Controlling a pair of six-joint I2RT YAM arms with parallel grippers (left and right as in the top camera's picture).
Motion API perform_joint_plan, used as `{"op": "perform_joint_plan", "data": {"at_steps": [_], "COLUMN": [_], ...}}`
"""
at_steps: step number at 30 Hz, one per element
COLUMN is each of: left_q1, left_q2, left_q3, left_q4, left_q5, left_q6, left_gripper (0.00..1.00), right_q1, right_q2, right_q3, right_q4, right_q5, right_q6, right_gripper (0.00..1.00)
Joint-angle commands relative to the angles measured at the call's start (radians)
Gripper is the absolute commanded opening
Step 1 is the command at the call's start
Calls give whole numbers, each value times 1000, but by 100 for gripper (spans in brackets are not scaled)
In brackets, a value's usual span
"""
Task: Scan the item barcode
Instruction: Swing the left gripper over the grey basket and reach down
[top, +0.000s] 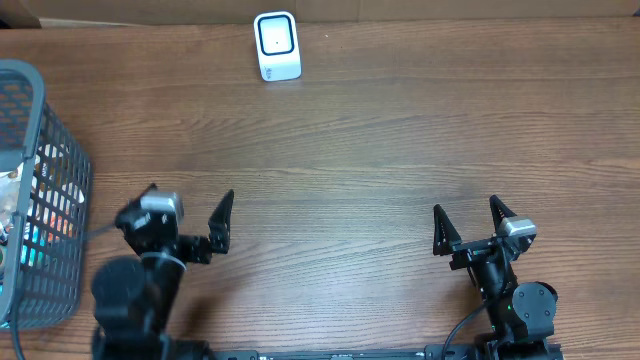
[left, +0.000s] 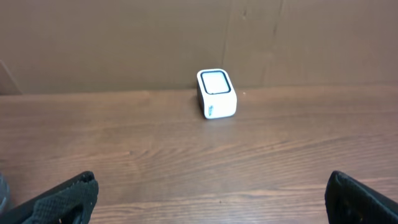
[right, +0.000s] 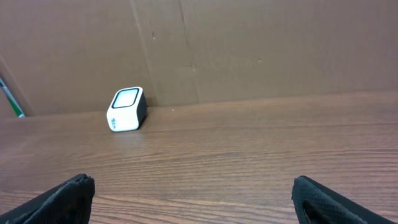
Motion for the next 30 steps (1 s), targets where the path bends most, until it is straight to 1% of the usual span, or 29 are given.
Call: {"op": "perform_joint_plan", "data": {"at_steps": [1,4,7,11,14,22,23,24,26,30], "left_q1": [5,5,5,5,5,5,5,5,5,9], "left_q2": [178,337,527,731,848,1036,1056,1077,1106,1109], "left_q3": [215,408,657,927,1052,1073,1073,1074,1074,1096], "left_q4": [-94,-237,-460,-716,-834,-873,-873,-871,-864,-843], "left_q5": [71,106,113,141,159,192,204,217,219,140], "left_q6": [-18,-18,-18,-18,-18,-16,-13,-14,-23,-139], "left_gripper": [100,100,99,99,100,100,96,86,76,76], "right_q1": [-2,-2,-2,-2,-2,-2,-2,-2,-2,-2], "right_q2": [-10,-10,-10,-10,-10,-10,-10,-10,-10,-10], "right_q3": [-10,-10,-10,-10,-10,-10,-10,-10,-10,-10], "right_q4": [5,5,5,5,5,5,5,5,5,5], "right_q5": [-2,-2,-2,-2,-2,-2,-2,-2,-2,-2], "right_q6": [3,3,3,3,3,3,3,3,3,3], "right_gripper": [100,100,100,100,100,100,100,100,100,100]}}
